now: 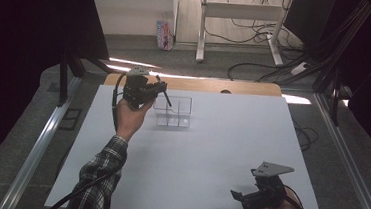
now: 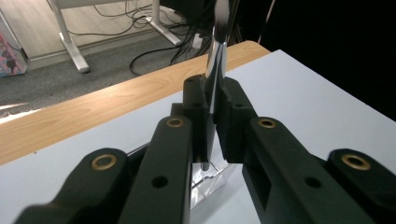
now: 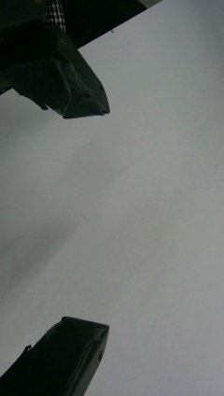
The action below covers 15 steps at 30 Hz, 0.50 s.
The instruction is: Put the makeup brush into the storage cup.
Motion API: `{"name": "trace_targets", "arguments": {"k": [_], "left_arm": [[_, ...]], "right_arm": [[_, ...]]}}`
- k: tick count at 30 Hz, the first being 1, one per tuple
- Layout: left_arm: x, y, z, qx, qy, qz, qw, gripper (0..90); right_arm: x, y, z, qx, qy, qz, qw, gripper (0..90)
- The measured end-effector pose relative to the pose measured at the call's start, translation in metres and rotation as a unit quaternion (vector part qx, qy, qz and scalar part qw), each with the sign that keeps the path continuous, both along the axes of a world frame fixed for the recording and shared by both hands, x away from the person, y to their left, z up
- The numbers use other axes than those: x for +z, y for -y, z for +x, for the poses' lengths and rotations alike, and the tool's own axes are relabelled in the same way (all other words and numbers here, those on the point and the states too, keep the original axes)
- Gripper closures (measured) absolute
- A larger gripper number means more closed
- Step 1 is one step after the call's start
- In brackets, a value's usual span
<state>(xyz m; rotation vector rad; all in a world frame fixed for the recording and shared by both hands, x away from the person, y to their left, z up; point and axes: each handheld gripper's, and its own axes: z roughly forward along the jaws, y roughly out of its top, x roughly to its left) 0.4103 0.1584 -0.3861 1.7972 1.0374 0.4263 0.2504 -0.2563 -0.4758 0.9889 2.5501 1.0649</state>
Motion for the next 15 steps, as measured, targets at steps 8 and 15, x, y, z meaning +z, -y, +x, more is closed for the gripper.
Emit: {"name": "trace_targets", "arguments": {"k": [8, 15], "left_arm": [[-0.004, 0.009, 0.009, 0.007, 0.002, 0.017, 0.9998, 83.1], [-0.008, 0.014, 0.016, 0.01, 0.0, 0.024, 0.9997, 83.0]], "right_arm": [[0.0, 0.004, -0.001, -0.004, -0.004, 0.007, 1.0, 0.0], [0.0, 0.004, -0.002, -0.004, -0.003, 0.007, 1.0, 0.0]]}}
